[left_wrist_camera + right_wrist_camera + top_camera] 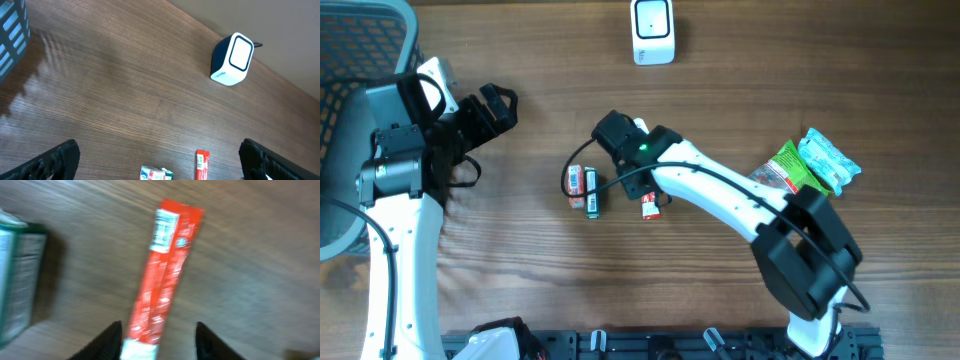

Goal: Scan the item barcode

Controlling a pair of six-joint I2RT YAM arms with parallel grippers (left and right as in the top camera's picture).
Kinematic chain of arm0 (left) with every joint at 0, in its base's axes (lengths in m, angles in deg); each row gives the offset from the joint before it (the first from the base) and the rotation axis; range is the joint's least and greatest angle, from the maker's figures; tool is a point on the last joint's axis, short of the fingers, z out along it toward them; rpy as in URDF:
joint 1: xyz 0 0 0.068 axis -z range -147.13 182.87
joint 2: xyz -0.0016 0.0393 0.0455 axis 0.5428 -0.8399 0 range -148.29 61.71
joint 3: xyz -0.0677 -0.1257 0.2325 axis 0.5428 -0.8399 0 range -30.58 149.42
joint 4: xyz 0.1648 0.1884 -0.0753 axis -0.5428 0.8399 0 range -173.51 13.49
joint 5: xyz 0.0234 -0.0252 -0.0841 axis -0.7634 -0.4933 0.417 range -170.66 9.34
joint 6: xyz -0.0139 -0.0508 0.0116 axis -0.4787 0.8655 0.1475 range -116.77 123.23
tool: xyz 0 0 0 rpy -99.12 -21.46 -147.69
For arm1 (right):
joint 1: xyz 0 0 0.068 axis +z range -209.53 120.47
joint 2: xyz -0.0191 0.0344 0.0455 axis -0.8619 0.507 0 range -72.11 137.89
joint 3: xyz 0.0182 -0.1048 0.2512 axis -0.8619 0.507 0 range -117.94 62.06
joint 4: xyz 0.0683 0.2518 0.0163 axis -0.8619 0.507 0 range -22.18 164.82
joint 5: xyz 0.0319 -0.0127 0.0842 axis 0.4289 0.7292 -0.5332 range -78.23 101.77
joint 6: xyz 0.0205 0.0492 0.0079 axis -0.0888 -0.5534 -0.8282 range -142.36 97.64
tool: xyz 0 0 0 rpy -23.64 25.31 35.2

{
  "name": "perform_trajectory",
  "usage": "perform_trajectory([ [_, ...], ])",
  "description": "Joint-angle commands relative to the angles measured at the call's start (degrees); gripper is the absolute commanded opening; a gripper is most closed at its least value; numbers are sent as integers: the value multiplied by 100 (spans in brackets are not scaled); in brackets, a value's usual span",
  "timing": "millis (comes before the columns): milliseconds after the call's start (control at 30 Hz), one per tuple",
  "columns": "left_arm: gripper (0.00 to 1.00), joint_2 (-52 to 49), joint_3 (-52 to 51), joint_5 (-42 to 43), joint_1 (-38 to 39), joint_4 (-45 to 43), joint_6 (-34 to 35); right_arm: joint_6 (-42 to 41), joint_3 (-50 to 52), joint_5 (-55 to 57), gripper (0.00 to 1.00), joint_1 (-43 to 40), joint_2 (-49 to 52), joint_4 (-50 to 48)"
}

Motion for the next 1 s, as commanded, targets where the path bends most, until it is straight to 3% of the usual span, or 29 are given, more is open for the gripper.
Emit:
perform_trajectory([
  [0, 100, -22, 79, -31, -26, -17, -96, -710, 173, -765, 54, 9, 39, -127],
  [200, 100, -22, 79, -31, -26, -17, -98, -675, 479, -481, 61, 9, 203, -138],
  [367, 100, -22, 79, -31, -26, -17, -98, 212, 551, -487, 67, 9, 203, -28],
  [667, 100, -22, 79, -31, -26, -17, -96, 199, 601, -647, 68, 11, 203, 37],
  [967, 100, -22, 79, -31, -26, -17, -98, 212, 1235, 361, 73, -170, 203, -131],
])
